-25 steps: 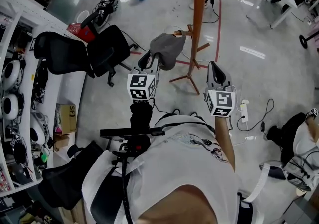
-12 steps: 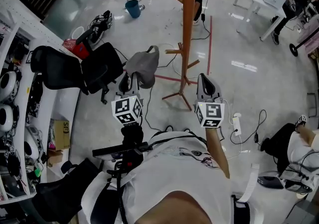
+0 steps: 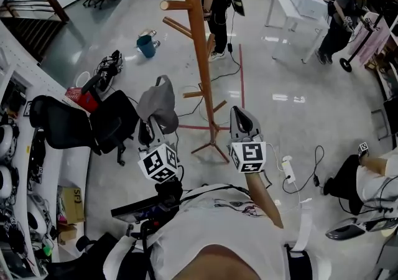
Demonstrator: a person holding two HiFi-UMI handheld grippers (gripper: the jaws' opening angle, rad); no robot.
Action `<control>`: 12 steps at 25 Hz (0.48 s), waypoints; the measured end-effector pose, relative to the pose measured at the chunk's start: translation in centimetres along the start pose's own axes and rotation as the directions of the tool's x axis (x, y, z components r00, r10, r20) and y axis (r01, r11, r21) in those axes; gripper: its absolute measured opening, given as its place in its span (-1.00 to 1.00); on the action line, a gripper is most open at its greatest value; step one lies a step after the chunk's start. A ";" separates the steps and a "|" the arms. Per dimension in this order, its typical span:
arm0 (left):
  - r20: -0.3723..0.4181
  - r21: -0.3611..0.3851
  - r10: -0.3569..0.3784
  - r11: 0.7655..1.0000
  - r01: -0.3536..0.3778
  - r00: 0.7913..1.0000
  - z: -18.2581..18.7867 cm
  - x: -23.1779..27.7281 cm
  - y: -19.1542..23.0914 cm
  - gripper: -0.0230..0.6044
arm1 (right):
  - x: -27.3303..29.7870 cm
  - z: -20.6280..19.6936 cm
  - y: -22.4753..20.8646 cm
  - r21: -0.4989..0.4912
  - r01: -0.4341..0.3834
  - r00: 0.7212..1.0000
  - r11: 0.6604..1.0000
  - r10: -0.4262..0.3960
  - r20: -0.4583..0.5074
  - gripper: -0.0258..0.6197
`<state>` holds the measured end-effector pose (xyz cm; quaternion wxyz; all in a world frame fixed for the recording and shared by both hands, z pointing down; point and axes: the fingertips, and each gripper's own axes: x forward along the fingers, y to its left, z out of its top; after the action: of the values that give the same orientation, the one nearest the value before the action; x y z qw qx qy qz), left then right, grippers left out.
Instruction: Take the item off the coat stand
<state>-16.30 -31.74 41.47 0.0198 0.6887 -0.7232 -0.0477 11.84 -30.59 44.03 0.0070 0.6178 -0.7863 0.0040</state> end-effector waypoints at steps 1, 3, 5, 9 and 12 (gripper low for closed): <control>-0.001 -0.001 -0.005 1.000 0.005 1.000 0.0 0.1 -0.5 -0.60 | -0.2 0.3 -0.5 0.001 0.010 1.000 1.000 -0.010 0.009 -0.91; -0.004 0.005 -0.018 1.000 0.018 1.000 -0.2 0.2 -1.5 -0.60 | -0.7 1.0 -1.4 0.004 0.029 0.999 1.000 -0.029 0.028 -0.91; 0.000 0.021 -0.032 0.999 0.032 0.999 -0.1 0.3 -2.5 -0.60 | -1.1 1.7 -2.1 0.008 0.044 0.998 0.999 -0.044 0.044 -0.91; 0.022 0.034 -0.041 0.999 0.041 0.999 0.8 0.7 -3.4 -0.60 | -1.4 2.6 -3.4 0.011 0.069 0.996 0.998 -0.070 0.054 -0.91; 0.032 0.032 -0.035 0.999 0.034 0.999 1.1 0.8 -3.6 -0.60 | -1.6 2.7 -3.8 0.006 0.075 0.996 0.997 -0.075 0.050 -0.91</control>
<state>-12.89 -32.66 40.00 -0.0037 0.7006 -0.7120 -0.0479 15.89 -29.95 41.34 -0.0139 0.6466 -0.7626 -0.0100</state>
